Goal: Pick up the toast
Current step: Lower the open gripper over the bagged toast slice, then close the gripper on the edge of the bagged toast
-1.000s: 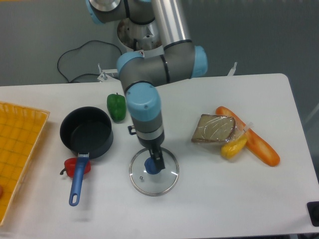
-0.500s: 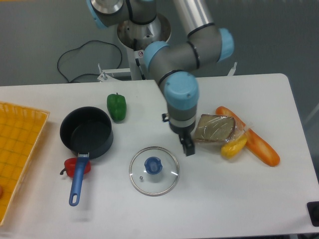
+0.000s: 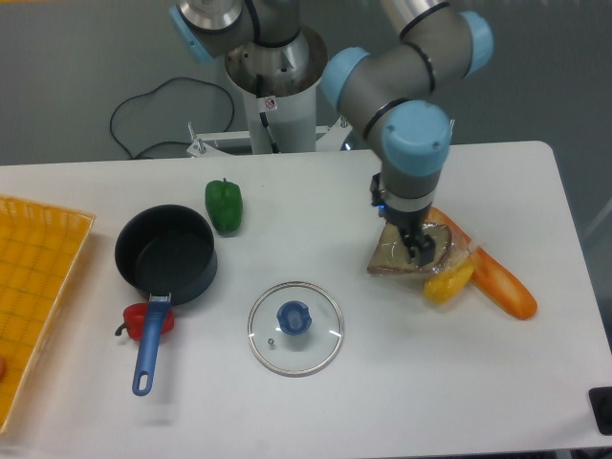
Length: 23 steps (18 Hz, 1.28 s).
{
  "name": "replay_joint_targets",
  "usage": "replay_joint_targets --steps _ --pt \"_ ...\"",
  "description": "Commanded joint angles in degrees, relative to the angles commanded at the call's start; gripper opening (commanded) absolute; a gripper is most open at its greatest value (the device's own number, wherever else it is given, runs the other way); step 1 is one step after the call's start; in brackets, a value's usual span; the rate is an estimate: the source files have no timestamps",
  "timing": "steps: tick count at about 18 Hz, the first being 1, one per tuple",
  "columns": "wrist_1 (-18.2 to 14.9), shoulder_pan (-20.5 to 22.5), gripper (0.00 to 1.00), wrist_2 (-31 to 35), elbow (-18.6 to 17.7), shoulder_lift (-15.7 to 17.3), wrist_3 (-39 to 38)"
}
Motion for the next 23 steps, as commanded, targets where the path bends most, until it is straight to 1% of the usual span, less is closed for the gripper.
replay_joint_targets --steps 2,4,8,10,12,14,17,23 --pt "0.1 1.0 1.0 -0.2 0.4 -0.4 -2.2" --pt "0.3 1.0 1.0 -0.4 1.1 -1.5 -4.7" --pt "0.8 -1.0 1.0 -0.4 3.2 -4.8 -9.1" --pt "1.2 -1.7 1.0 -0.5 4.0 -6.2 -9.5" --pt "1.2 -2.2 1.0 -0.5 4.2 -6.8 -9.6" --pt "1.2 -2.0 1.0 -0.5 4.4 -6.9 -9.4" --pt "1.3 -1.9 1.0 -0.4 5.9 -8.6 -9.3" --pt "1.6 -1.6 1.0 -0.2 6.9 -10.2 -9.1"
